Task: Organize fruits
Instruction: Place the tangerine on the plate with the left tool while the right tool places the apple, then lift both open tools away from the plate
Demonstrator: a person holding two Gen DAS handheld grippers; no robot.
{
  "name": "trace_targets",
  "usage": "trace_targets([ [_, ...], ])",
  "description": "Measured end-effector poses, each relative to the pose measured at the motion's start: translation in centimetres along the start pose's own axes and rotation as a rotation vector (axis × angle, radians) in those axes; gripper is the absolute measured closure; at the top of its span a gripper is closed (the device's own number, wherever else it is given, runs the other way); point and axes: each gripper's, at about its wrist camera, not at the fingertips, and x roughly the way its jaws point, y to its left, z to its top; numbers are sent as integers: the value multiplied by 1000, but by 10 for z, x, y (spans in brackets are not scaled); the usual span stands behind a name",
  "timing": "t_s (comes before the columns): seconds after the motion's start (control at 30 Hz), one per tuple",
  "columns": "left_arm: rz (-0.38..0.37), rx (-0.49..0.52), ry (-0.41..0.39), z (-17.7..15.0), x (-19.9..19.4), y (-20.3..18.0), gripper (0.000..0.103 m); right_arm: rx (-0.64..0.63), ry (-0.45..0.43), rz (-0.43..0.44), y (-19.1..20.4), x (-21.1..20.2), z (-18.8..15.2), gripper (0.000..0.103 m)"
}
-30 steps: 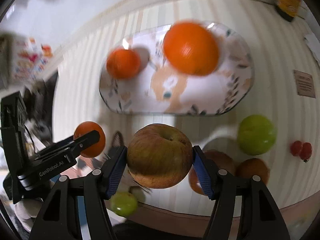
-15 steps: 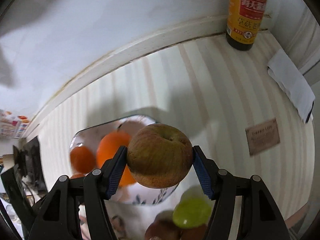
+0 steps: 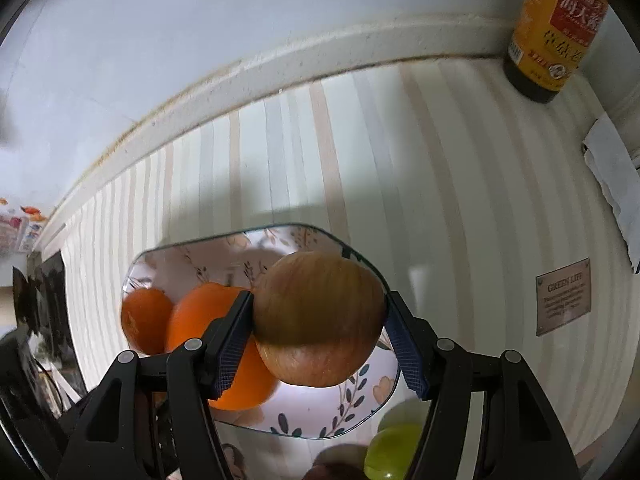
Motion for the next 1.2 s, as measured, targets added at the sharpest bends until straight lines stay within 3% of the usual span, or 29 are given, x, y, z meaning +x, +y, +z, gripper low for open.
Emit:
trace_targets([
  [0.17,-11,-34,17,3,-3,7,41,39,-12,60,-6,3,-3,31],
  [0.23,-20,-42,4,3,-9,10,41,37,-34,60,-5,-3,-4,20],
  [0.37,-32,-49,-29,6,-30,13,17,45,-69,53,-8,-26,-9,10],
  [0.43,-25,-44,-49,6,-40,15,12,11,-90,8,-4,-38,-17,9],
  [0.67,52,-27,-120,-2,-68,27,12,-95,-119,-129,9,-68,-62,8],
  [0.93,119,-14,-192,-37,-95,35,12,-144,-166,-145,26,-96,-116,8],
  [1.2,127,-6,-279,-79,-134,33,12,-181,-233,-137,43,-144,-158,8],
])
